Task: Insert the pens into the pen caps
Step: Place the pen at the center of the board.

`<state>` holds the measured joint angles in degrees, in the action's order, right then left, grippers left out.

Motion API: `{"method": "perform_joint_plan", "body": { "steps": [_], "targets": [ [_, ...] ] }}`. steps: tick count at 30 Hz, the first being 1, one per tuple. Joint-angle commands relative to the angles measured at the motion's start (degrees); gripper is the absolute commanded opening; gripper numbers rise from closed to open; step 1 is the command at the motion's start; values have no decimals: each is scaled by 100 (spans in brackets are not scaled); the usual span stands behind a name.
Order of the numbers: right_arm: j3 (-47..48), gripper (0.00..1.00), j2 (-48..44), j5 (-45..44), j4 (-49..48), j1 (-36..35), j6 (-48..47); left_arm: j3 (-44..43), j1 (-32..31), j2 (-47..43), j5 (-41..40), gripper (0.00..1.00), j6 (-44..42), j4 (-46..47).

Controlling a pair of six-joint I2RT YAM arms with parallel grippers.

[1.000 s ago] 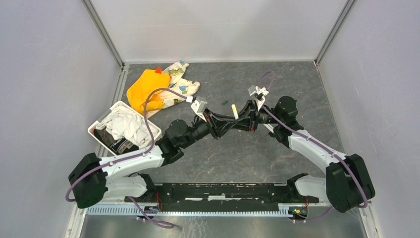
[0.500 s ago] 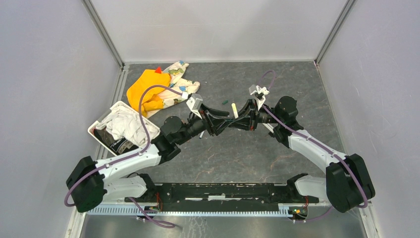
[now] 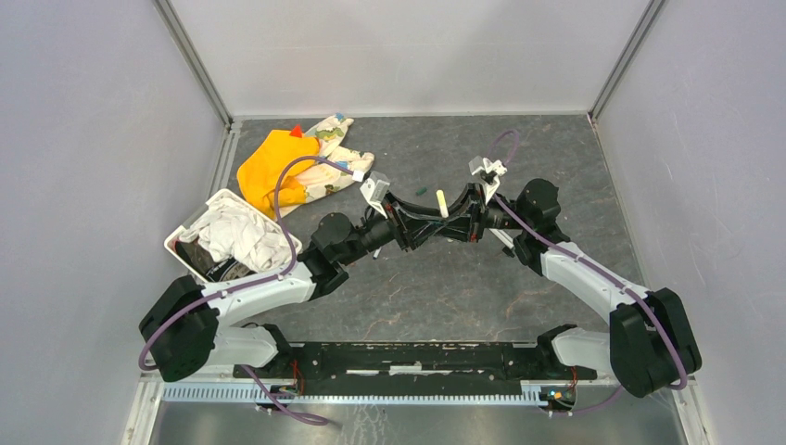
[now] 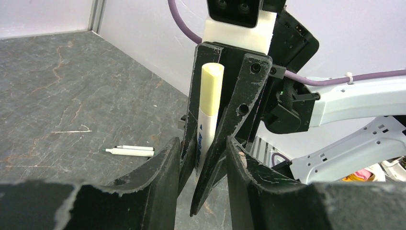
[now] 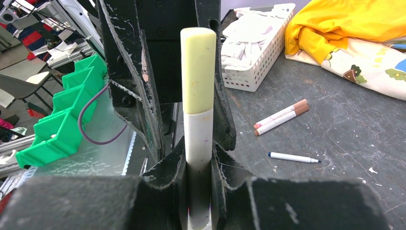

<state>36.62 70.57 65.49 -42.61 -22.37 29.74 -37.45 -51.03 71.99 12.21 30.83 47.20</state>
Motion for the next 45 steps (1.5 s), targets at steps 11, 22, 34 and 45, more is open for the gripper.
{"method": "perform_joint_plan", "body": {
  "steps": [11,22,34,45],
  "targets": [
    [245,0,36,-28,-289,-83,51,-353,71,169,89,38,449,795],
    [227,30,52,-54,-119,-80,-169,-341,153,208,208,2,406,672],
    [733,87,-65,-782,3850,656,-4371,447,1019,-514,-476,2,75,-1474],
    [530,87,-207,-1446,4528,1242,-5523,156,1940,-318,-1731,2,9,-4216]
  ]
}}
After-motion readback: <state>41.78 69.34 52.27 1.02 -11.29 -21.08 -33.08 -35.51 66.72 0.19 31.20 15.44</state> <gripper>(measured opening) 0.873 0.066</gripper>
